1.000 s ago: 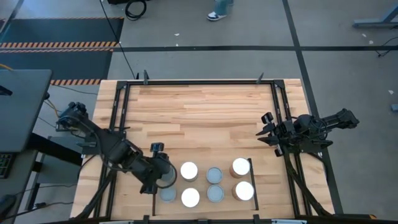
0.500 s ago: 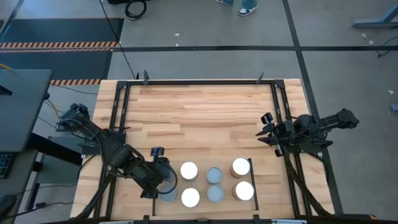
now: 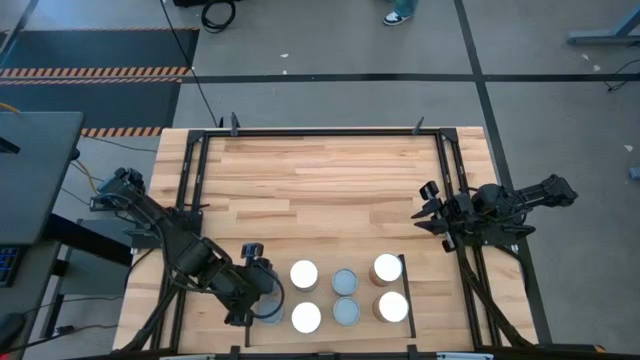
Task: Pick and place cans onto a shelf
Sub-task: Adjust the small canned orange and carrot on the shelf
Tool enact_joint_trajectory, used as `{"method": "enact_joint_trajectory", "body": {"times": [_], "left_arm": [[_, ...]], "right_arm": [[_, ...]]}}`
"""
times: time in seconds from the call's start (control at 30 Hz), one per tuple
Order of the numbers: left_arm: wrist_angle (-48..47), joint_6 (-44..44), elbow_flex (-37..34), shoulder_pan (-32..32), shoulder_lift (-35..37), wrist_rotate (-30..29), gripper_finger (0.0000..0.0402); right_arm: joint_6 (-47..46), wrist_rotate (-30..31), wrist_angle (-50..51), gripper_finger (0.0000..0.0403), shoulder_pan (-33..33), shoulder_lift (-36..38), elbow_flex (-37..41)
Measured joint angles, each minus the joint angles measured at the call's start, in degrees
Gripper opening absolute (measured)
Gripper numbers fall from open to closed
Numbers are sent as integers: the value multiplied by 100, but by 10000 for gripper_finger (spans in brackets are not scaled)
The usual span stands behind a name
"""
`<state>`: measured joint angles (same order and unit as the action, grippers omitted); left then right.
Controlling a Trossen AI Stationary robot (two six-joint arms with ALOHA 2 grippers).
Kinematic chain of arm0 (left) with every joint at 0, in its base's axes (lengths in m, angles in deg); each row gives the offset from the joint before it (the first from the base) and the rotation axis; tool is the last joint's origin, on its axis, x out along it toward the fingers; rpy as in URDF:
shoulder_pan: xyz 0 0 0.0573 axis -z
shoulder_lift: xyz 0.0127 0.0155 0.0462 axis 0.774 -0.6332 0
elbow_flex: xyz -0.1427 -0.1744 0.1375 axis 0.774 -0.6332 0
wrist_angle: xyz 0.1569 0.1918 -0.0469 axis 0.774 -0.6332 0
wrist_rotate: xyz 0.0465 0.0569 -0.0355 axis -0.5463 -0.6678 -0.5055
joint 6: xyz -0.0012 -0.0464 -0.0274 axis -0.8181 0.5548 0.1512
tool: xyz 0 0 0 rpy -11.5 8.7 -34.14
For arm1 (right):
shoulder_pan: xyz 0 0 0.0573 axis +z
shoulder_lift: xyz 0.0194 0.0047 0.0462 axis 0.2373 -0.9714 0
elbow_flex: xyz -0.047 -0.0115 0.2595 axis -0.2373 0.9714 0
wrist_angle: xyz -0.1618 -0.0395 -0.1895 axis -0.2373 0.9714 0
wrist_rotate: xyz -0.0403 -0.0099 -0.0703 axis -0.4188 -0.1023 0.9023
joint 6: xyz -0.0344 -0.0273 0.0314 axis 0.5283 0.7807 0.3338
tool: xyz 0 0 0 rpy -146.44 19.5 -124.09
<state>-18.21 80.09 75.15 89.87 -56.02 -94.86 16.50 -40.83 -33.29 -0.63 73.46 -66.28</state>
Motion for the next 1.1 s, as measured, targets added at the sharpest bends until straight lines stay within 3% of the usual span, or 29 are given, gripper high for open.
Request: {"method": "enact_joint_trajectory", "body": {"times": [0.63, 1.1], "left_arm": [[283, -181, 0, 26, 0, 19, 36], [-106, -345, 0, -114, 0, -101, 36]], "right_arm": [[-9, -2, 4, 84, 0, 0, 0], [-21, -4, 7, 84, 0, 0, 2]]}}
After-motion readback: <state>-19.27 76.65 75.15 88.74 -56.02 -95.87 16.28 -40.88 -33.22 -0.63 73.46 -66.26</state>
